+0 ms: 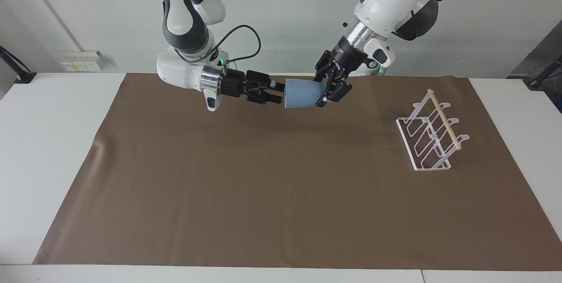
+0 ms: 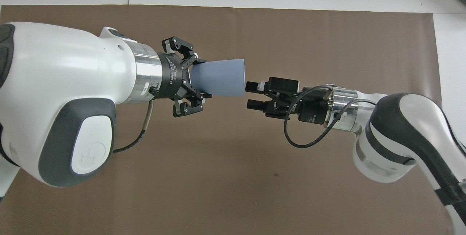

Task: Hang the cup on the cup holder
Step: 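Close the left gripper on the cup while the right gripper releases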

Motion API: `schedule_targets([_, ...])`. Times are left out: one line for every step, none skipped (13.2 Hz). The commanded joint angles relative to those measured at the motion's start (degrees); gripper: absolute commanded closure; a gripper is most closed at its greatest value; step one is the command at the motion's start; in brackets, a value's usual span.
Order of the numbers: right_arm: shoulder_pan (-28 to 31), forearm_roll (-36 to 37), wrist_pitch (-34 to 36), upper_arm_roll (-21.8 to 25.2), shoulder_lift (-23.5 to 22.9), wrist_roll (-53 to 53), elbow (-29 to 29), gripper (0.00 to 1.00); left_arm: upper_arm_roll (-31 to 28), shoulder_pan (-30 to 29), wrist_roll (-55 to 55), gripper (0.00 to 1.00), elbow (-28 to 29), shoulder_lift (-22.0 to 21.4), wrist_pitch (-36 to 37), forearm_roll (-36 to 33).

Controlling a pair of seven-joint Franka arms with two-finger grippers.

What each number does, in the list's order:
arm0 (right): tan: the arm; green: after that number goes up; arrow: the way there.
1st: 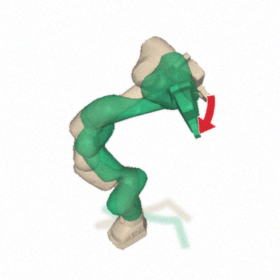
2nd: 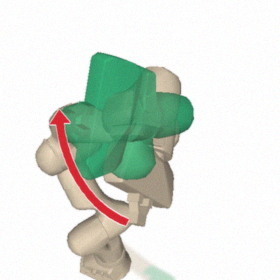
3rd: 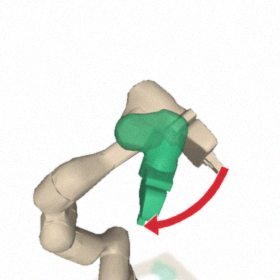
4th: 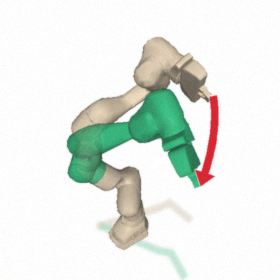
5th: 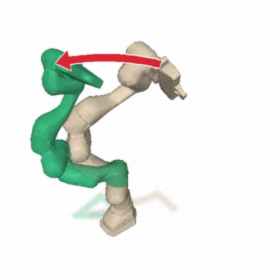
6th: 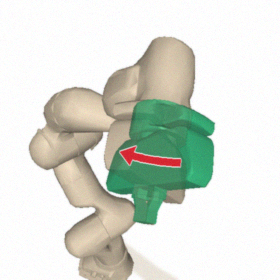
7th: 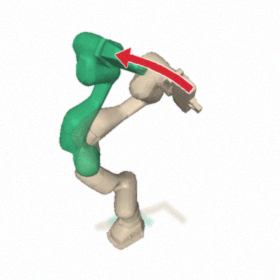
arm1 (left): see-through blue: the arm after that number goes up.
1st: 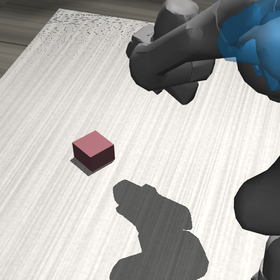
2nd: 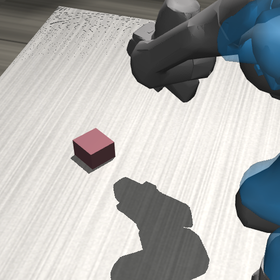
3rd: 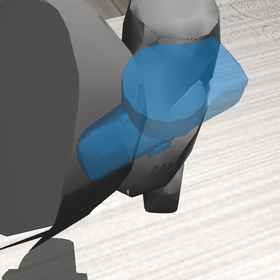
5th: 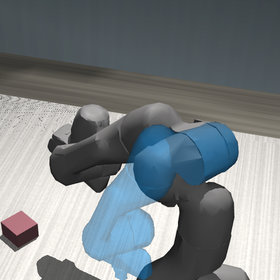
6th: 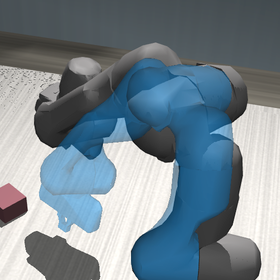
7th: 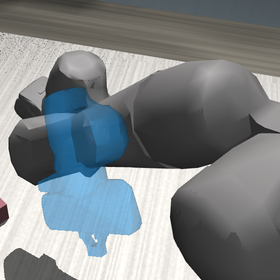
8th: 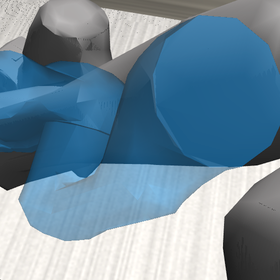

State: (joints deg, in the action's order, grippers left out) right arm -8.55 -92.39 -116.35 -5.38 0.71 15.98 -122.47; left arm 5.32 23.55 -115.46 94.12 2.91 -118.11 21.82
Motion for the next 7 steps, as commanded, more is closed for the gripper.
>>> schedule_targets([3.62, 10.69, -0.55, -0.15, 1.49, -2.61, -0.84, 0.00, -0.04, -0.34, 1.55, 1.00, 1.59, -0.72, -0.72, -5.98])
schedule_targets([4.50, 15.61, -0.63, -0.15, 1.49, -4.37, -0.23, 0.00, -0.30, -0.43, 1.81, 1.00, 2.73, -1.15, -0.72, -7.57])
schedule_targets([5.29, 20.44, -0.63, -0.15, 1.40, -6.04, 0.64, 0.00, -0.48, -0.43, 2.69, 1.00, 3.87, -1.42, -0.98, -9.50])
schedule_targets([5.91, 26.23, -0.63, -0.15, 1.40, -8.14, 1.35, 0.00, -0.57, -0.43, 4.70, 1.00, 5.62, -2.38, -0.64, -11.61])
schedule_targets([6.35, 31.95, -0.63, -0.15, 1.49, -9.82, 2.05, 0.00, -0.57, -0.95, 6.20, 1.00, 7.55, -3.17, -0.63, -14.76])
schedule_targets([6.88, 37.66, -0.55, -0.15, 1.49, -11.40, 3.19, 0.00, -0.57, -1.04, 6.73, 1.00, 9.49, -4.22, -0.72, -18.97])
schedule_targets([7.49, 44.42, -0.55, -0.15, 1.40, -13.68, 4.59, 0.00, -0.57, -1.05, 7.61, 1.00, 11.42, -5.28, -0.81, -24.14])
